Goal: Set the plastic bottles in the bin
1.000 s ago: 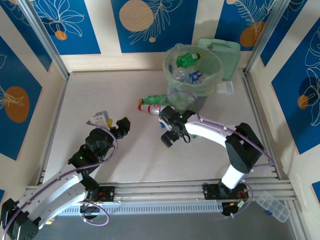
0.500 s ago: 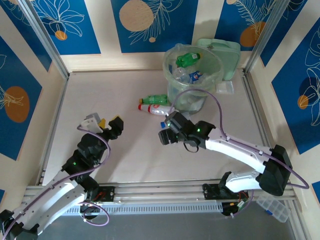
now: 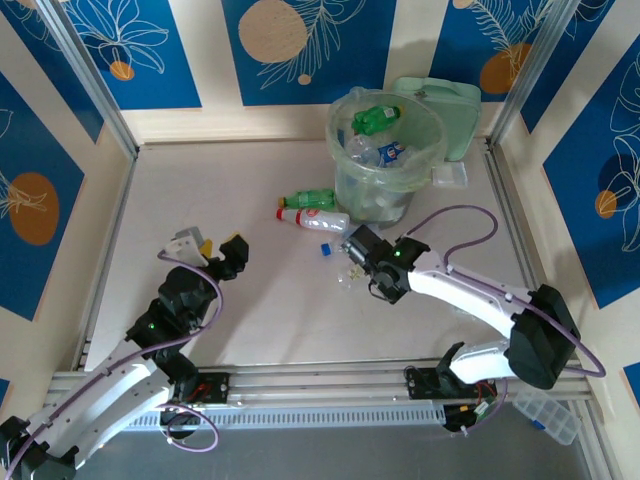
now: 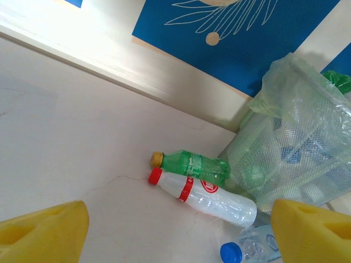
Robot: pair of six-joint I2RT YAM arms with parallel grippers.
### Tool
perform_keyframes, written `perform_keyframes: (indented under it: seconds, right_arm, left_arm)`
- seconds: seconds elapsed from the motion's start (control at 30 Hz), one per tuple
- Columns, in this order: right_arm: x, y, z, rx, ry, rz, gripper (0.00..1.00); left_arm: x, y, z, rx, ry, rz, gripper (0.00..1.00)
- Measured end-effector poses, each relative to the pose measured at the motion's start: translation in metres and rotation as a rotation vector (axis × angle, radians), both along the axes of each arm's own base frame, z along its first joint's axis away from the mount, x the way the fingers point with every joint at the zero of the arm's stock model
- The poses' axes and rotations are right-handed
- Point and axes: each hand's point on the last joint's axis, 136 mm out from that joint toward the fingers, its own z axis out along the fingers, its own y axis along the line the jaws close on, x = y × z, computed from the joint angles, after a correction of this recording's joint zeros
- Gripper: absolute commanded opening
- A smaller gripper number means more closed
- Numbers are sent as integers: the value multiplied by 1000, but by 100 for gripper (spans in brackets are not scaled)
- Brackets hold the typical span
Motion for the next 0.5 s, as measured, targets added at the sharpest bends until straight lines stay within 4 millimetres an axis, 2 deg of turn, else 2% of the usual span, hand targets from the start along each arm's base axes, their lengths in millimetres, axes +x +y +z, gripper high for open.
perform_keyframes:
  seconds: [0.23,0.5]
  right_arm:
    - [20,3,-37,50,99,-79,97]
    - [27,15,-64,73,163,-87,89]
  left_arm:
    - [0,0,0,13,-3,-2,86]
    - [0,0,0,13,-4,-2,86]
